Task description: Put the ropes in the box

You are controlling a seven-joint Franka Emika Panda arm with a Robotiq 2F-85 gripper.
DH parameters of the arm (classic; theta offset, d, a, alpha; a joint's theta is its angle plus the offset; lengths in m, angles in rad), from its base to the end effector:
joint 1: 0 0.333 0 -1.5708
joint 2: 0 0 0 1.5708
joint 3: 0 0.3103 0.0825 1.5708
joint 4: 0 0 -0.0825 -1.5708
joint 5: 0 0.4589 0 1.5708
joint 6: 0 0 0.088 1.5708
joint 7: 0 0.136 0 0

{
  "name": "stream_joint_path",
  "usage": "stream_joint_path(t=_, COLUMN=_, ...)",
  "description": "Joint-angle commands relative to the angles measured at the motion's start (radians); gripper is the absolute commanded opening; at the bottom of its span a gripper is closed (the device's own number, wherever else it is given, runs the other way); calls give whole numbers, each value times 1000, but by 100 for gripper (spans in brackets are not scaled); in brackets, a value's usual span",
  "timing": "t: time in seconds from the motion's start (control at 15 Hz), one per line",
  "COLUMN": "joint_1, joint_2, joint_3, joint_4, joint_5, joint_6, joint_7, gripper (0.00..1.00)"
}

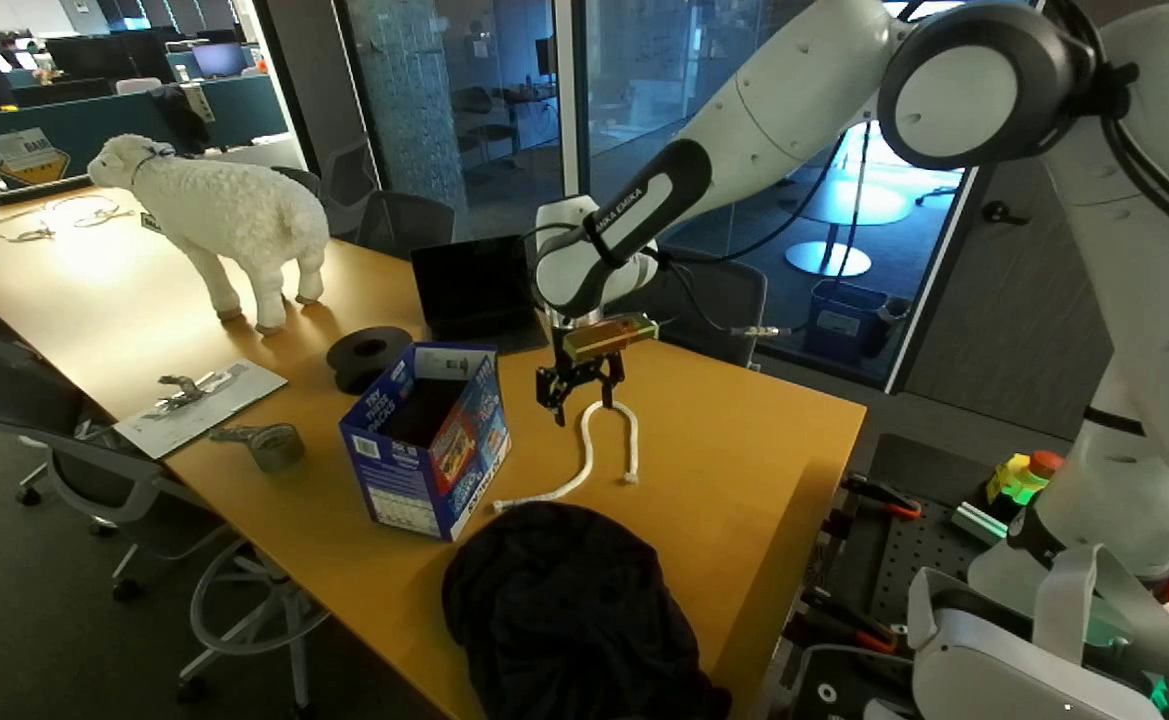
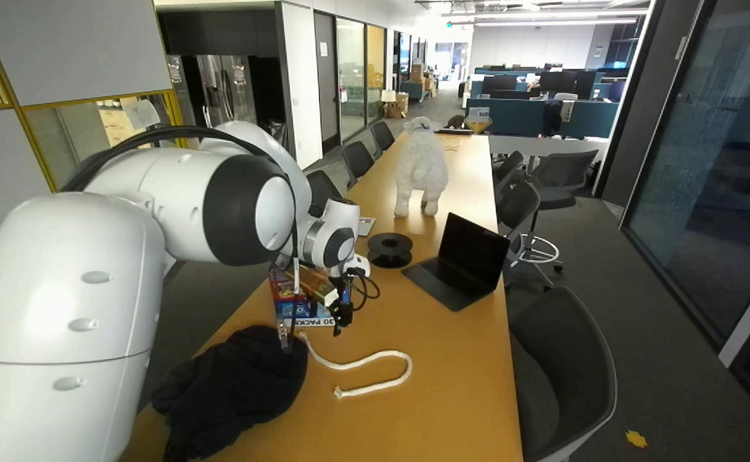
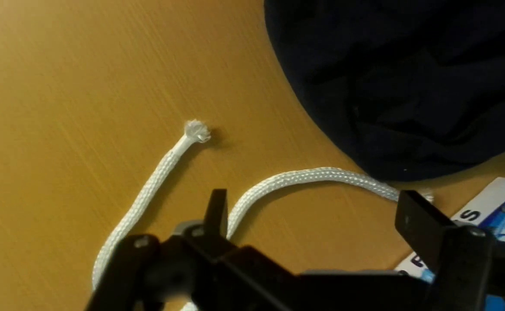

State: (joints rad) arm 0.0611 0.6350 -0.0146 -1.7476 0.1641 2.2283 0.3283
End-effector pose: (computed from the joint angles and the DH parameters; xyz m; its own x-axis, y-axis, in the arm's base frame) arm 0.6916 0.0410 0.1103 0.9108 -0.3697 -0.1835 -0.3839 -0.9222 -0.0473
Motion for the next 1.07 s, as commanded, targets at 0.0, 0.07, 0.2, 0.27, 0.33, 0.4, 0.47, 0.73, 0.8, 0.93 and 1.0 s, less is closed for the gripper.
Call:
stream_joint_path(t=0.0, joint_1=-24, joint_2=112, joint_3=-8, joint_4=47, joint_5=83, joint_6=59, joint_7=92, gripper=100)
stream_joint_path(t=0.07, joint_1=-31, joint_2=140, joint_3=-7, joint_4=58, joint_5=110, joint_6=71, joint_7=116, gripper=100)
stream_joint_path(t=0.2, joint_1=-39, joint_2=180, joint_3=-4, joint_4=70, joint_5=149, joint_6=102, joint_7=144, gripper=100)
stream_joint_path(t=0.27, joint_1=-39, joint_2=191, joint_3=-5, joint_4=73, joint_5=166, joint_6=122, joint_7=163, gripper=100)
stream_joint_path(t=0.33, joint_1=-37, joint_2=198, joint_3=-7, joint_4=75, joint_5=183, joint_6=150, joint_7=183, gripper=100)
stream_joint_path(t=0.4, joint_1=-33, joint_2=206, joint_3=-10, joint_4=81, joint_5=194, joint_6=174, joint_7=203, gripper=100)
stream_joint_path(t=0.47, joint_1=-24, joint_2=217, joint_3=-19, joint_4=93, joint_5=197, joint_6=198, joint_7=230, gripper=100)
stream_joint_path(t=0.73, joint_1=11, joint_2=273, joint_3=-52, joint_4=146, joint_5=169, joint_6=239, joint_7=342, gripper=100)
stream_joint_path(t=0.8, joint_1=20, joint_2=291, joint_3=-59, joint_4=161, joint_5=161, joint_6=238, joint_7=366, gripper=100)
stream_joint_path(t=0.93, joint_1=31, joint_2=324, joint_3=-71, joint_4=192, joint_5=150, joint_6=226, joint_7=407, gripper=100)
stream_joint_path(t=1.0, joint_1=37, joint_2=341, joint_3=-77, joint_4=206, joint_5=143, joint_6=224, joint_7=424, gripper=100)
